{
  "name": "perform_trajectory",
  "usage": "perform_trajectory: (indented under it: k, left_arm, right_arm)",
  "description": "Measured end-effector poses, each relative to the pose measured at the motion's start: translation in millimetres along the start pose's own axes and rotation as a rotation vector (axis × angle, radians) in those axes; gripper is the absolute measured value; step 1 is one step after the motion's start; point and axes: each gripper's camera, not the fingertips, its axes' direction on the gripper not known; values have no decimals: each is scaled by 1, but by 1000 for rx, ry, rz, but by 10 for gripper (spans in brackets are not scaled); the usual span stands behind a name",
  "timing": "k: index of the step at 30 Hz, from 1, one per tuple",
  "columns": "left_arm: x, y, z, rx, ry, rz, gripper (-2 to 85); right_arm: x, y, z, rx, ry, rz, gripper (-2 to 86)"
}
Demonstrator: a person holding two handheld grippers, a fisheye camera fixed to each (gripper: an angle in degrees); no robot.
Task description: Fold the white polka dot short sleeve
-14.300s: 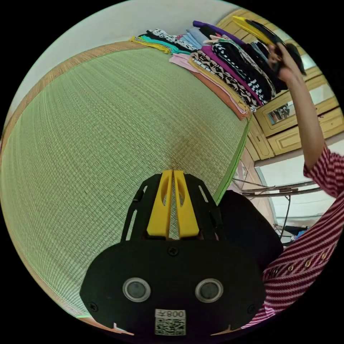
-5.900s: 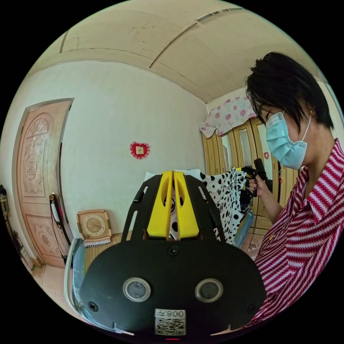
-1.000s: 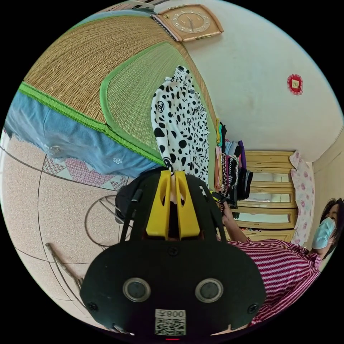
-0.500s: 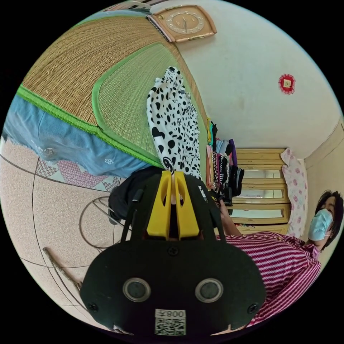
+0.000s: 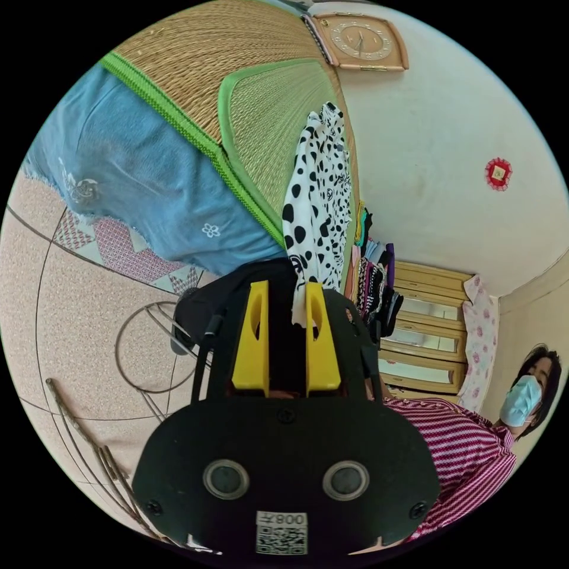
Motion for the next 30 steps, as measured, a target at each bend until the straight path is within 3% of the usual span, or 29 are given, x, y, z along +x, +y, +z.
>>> perform_trajectory:
  k: [9, 14, 22, 30]
  left_arm:
    - [10, 43, -19, 64, 111, 70, 12]
    - [46, 22, -31, 81, 96, 170, 7]
    - [226, -86, -68, 247, 48, 466, 6]
    - [412, -63, -128, 446, -13, 876, 5]
  right_arm:
    - [11, 11, -16, 30, -44, -11, 6]
    - [-3, -18, -52, 101, -127, -82, 6]
    - [-121, -151, -199, 332, -156, -337, 5]
    - [-255, -152, -381, 664, -196, -634, 5]
